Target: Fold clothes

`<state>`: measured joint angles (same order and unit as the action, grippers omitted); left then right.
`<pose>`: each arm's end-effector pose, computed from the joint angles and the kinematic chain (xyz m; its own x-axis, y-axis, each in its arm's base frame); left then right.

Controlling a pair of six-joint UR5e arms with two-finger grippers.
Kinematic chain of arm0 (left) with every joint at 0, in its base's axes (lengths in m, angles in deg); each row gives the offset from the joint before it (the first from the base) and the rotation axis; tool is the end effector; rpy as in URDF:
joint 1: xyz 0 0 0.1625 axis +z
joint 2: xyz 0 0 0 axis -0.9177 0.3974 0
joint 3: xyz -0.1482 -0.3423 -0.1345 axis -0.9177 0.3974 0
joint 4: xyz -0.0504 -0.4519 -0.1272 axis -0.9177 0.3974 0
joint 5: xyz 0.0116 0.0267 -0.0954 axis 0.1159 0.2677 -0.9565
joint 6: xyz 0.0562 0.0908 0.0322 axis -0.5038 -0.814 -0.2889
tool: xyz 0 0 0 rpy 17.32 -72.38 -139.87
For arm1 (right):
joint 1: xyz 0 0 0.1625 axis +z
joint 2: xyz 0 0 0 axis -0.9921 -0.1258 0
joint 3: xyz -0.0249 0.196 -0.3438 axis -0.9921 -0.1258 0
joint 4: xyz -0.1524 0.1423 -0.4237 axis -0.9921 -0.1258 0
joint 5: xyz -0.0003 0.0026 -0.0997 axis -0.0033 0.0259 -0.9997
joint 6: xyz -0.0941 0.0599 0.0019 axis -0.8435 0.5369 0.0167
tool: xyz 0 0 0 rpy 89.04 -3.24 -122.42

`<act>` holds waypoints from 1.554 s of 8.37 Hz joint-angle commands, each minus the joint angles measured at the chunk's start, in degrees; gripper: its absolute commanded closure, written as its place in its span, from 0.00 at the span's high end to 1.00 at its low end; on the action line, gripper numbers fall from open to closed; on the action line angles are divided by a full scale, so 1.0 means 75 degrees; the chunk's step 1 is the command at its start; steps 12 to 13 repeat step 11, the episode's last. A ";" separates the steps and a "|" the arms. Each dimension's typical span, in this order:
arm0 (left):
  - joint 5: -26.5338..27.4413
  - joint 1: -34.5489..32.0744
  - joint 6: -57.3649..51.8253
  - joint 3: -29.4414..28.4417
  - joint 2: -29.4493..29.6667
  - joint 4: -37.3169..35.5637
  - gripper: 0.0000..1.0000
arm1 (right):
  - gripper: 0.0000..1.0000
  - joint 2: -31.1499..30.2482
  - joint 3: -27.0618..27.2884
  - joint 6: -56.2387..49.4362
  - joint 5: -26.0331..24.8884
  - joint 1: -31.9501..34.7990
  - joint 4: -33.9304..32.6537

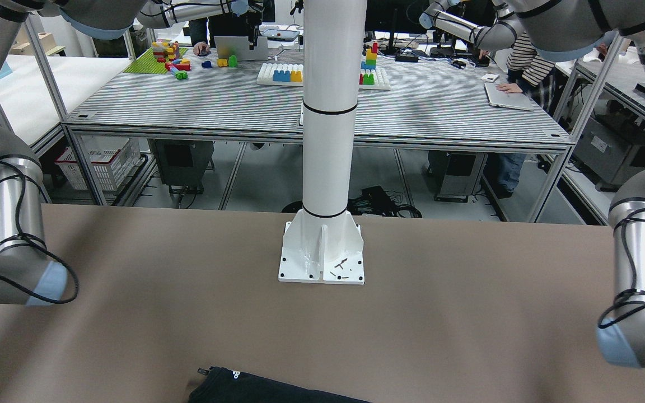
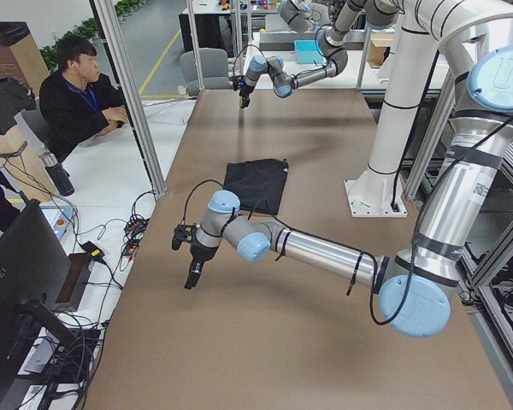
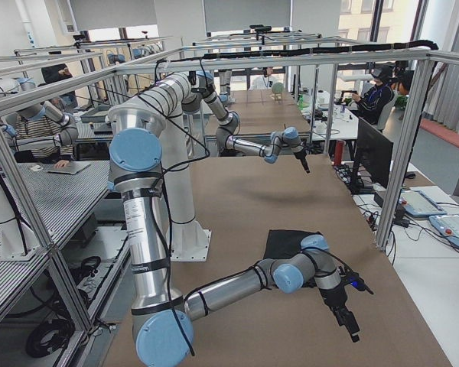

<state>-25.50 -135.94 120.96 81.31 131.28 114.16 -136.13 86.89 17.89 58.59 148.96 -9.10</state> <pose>0.1621 -0.7132 0.4225 0.8124 -0.0478 -0.5812 0.3053 0.8840 0.3540 -0.1605 -0.6540 0.4375 0.9429 -0.1312 0.3060 -0.0091 0.9086 0.4176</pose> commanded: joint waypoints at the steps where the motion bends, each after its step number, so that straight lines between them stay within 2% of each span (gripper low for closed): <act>1: 0.0178 -0.1611 -0.3122 -0.0027 -0.0585 -0.0508 0.95 | 0.94 -0.0597 0.0060 -0.2494 -0.0065 0.1820 -0.0026; 3: 0.0401 -0.2468 -0.4347 0.0008 -0.0913 -0.0497 0.95 | 0.94 -0.0610 0.0293 -0.4043 -0.0077 0.2947 -0.0609; 5: 0.0402 -0.3136 -0.5156 0.0183 -0.1451 -0.0462 0.95 | 0.94 -0.0772 0.1320 -0.4131 -0.0170 0.3396 -0.1848; 6: 0.0448 -0.3314 -0.5439 0.0335 -0.1848 -0.0299 0.95 | 0.94 -0.1679 0.1860 -0.4108 -0.0577 0.3421 -0.1739; 7: 0.0704 -0.3582 -0.5557 0.0360 -0.1910 -0.0077 0.95 | 0.94 -0.2117 0.1993 -0.4154 -0.1033 0.3421 -0.1181; 9: 0.0717 -0.3878 -0.5339 0.0826 -0.1653 -0.0669 0.95 | 0.94 -0.2168 0.1971 -0.4049 -0.0991 0.3386 -0.1034; 13: 0.0706 -0.3854 -0.5418 0.0969 -0.1630 -0.0626 0.95 | 0.94 -0.2332 0.1947 -0.4084 -0.1014 0.3374 -0.1023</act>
